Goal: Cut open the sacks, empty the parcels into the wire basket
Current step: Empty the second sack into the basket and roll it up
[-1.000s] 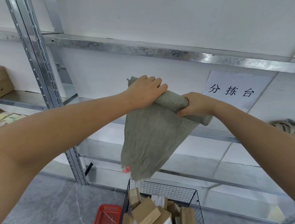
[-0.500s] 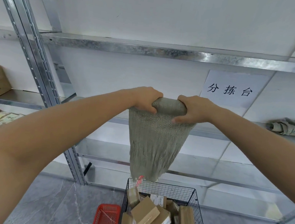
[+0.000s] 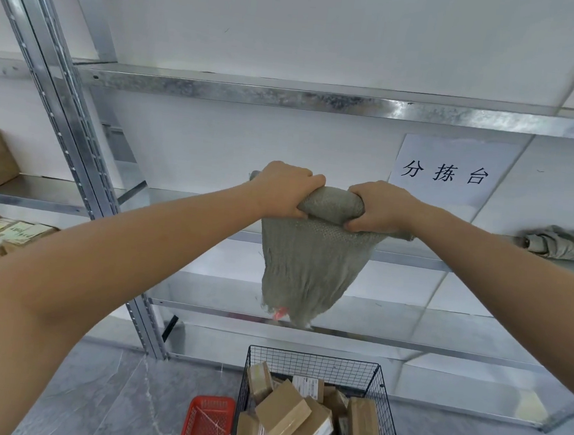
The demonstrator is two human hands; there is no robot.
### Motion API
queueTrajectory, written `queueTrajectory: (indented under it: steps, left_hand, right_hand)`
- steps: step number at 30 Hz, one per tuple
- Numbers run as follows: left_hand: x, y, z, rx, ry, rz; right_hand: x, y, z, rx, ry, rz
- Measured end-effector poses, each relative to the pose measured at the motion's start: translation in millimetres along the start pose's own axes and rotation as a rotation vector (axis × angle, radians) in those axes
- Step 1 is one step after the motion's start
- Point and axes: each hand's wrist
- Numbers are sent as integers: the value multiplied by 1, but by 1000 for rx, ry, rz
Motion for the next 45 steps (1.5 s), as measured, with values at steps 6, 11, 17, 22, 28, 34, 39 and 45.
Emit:
queueTrajectory:
  steps: [6,11,17,22,28,34,39,45]
  left_hand:
    - [-4,-14,-4,542,-35,-310]
    - [-6,-14,-5,373,-30,-226]
    - [-4,4,7,126,37,48]
    - [2,6,7,51,75,147]
    - [4,16,4,-11,206,327]
    - [-2,8,8,239,54,-16]
    - [-9,-12,1,619,-10,-452]
    - [-8,-5,4,415,-42,-243]
  right_hand:
    - [7,3,-2,238,-40,180]
    - [10,6,3,278,-53,193]
    - [11,-8,4,-175,54,-254]
    - [13,-7,8,-472,123,-372]
    - [12,-10,6,-360,139,-364]
    - [15,-9,8,-153,77,-262]
    - [20,-2,8,-51,-16,-95]
    - [20,4,7,115,-27,58]
Point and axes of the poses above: each hand's wrist, its own x-axis away from the middle knuckle, its own y-axis out of the palm, z = x × y, and after that the axes turned 2 degrees about -x, right-handed
